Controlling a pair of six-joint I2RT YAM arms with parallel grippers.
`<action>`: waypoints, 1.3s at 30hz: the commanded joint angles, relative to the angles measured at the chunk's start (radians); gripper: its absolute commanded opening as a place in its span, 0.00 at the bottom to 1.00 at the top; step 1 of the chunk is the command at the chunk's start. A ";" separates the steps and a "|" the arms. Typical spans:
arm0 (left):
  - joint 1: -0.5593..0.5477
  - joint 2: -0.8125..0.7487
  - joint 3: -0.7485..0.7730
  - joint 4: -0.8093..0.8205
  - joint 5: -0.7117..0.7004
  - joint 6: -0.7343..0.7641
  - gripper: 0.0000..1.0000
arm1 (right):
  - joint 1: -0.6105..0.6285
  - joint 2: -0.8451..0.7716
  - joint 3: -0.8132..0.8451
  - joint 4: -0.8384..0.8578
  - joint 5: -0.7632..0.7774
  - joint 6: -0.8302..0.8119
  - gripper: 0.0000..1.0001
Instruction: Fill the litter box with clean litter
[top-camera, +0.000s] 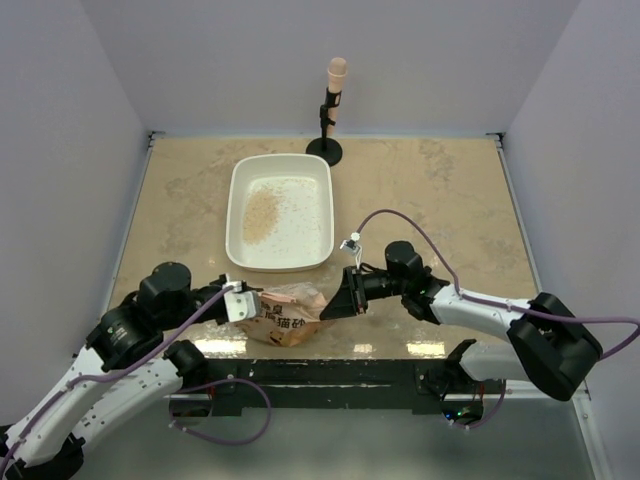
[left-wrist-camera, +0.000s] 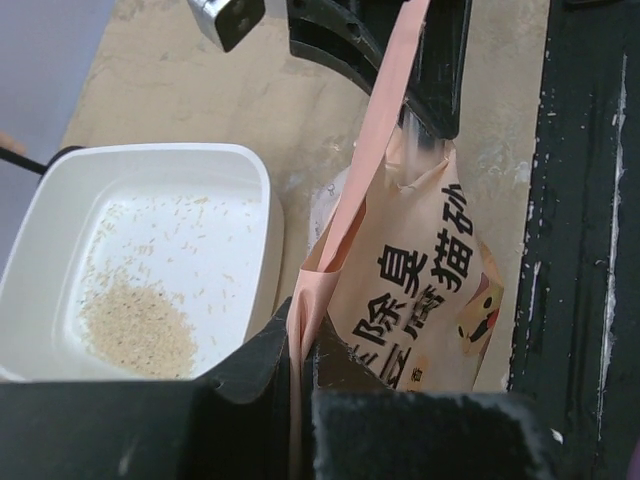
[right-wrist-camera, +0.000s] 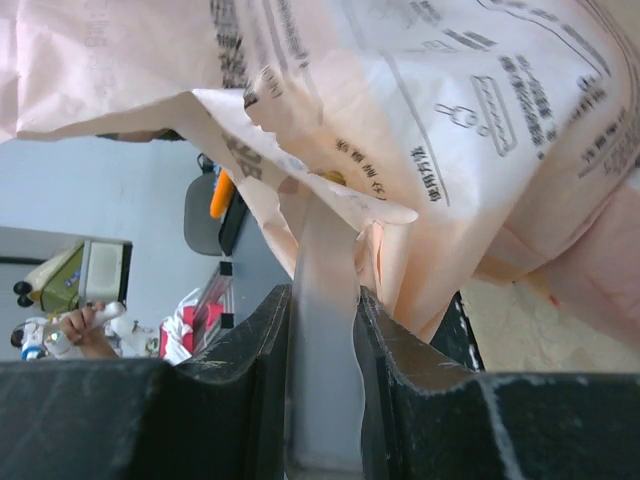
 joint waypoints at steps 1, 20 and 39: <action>0.019 -0.079 0.196 0.066 -0.274 0.077 0.00 | 0.012 0.026 -0.015 0.020 -0.089 0.028 0.00; 0.017 -0.029 0.153 0.102 -0.094 -0.023 0.00 | 0.016 -0.036 0.214 -0.400 -0.079 -0.148 0.00; 0.017 -0.077 0.122 0.092 -0.034 0.080 0.00 | 0.012 -0.155 0.458 -0.775 0.007 -0.168 0.00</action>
